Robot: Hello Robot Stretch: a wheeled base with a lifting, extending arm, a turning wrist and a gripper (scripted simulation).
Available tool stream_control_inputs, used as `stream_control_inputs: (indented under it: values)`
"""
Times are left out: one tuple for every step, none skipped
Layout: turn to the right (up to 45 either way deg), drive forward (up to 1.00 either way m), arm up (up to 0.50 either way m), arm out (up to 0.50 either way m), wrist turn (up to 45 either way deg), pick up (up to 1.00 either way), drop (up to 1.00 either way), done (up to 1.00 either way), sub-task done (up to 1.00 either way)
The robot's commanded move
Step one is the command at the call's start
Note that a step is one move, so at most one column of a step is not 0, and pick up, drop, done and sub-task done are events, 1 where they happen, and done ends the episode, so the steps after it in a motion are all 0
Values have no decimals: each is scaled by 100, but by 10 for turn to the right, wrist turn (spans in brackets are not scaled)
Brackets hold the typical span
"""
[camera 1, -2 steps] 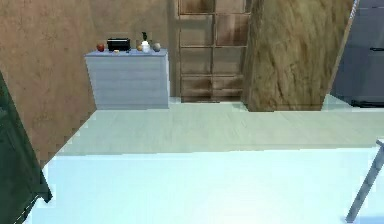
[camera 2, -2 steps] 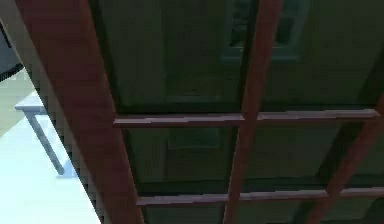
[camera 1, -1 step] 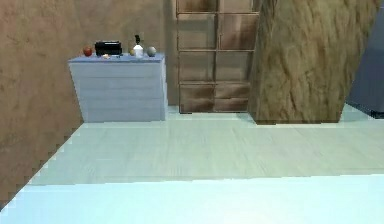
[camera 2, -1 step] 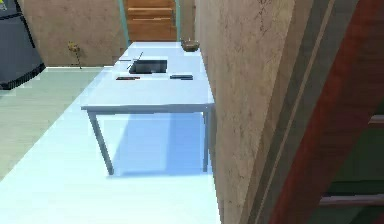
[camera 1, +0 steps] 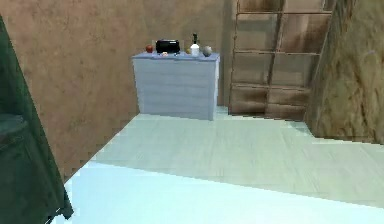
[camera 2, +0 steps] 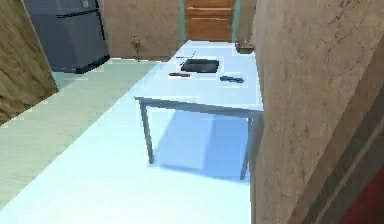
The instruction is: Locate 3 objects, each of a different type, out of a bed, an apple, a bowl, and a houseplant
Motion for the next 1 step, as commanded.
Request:
stream_control_inputs:
  values:
    - [0,100,0,0,0,0,0,0,0]
